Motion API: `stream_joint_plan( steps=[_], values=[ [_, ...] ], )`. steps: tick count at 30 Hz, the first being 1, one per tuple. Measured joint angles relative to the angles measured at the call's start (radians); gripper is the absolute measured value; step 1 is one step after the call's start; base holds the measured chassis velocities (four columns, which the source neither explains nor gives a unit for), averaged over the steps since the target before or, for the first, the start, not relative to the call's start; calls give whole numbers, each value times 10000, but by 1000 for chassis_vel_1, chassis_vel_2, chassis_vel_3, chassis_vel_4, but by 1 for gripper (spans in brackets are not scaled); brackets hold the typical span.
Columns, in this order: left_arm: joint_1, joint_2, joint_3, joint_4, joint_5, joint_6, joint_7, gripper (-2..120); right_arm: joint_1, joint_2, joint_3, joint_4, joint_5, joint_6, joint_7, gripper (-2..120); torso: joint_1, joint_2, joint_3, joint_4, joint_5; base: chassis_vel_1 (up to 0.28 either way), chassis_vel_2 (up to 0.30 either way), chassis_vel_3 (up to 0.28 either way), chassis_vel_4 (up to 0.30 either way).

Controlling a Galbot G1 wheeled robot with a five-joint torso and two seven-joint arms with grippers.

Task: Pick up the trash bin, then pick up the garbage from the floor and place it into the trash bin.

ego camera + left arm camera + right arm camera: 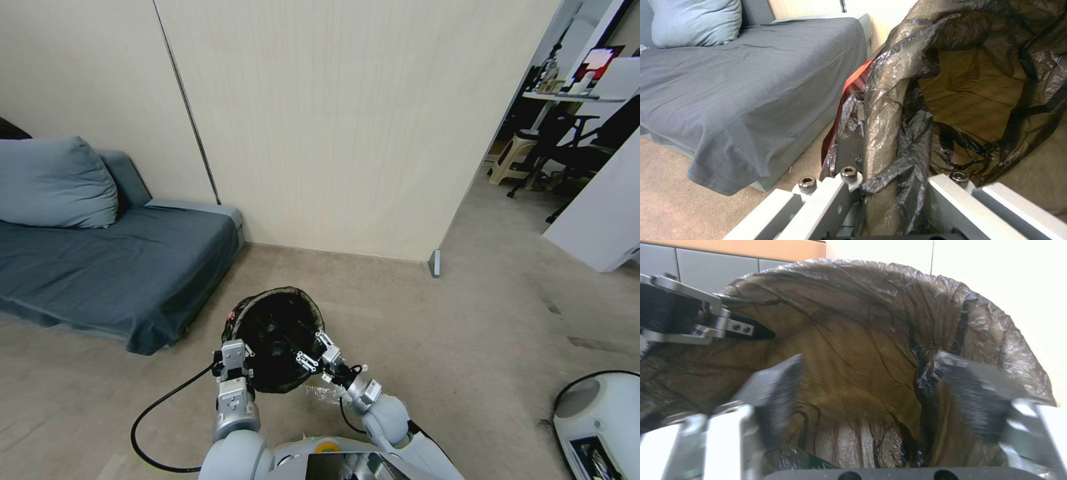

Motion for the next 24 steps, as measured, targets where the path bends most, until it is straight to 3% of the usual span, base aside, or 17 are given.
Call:
stream_joint_plan(
  steps=[8,17,24],
  values=[
    [123,162,-72,-76,-528,286,294,1,-470,176,376,1086,-260,-1,337,110,0,0,0,-1,0,0,0,0,0],
    [393,394,-101,-181,-1143,818,672,1,-1480,1058,1543,3144,-1433,-448,1484,114,0,0,0,-2,-1,0,0,0,0],
    [686,609,-171,-279,-1182,861,886,1,-2946,2138,2195,4494,-2481,-1093,2841,108,0,0,0,3,-1,0,0,0,0]
  ],
)
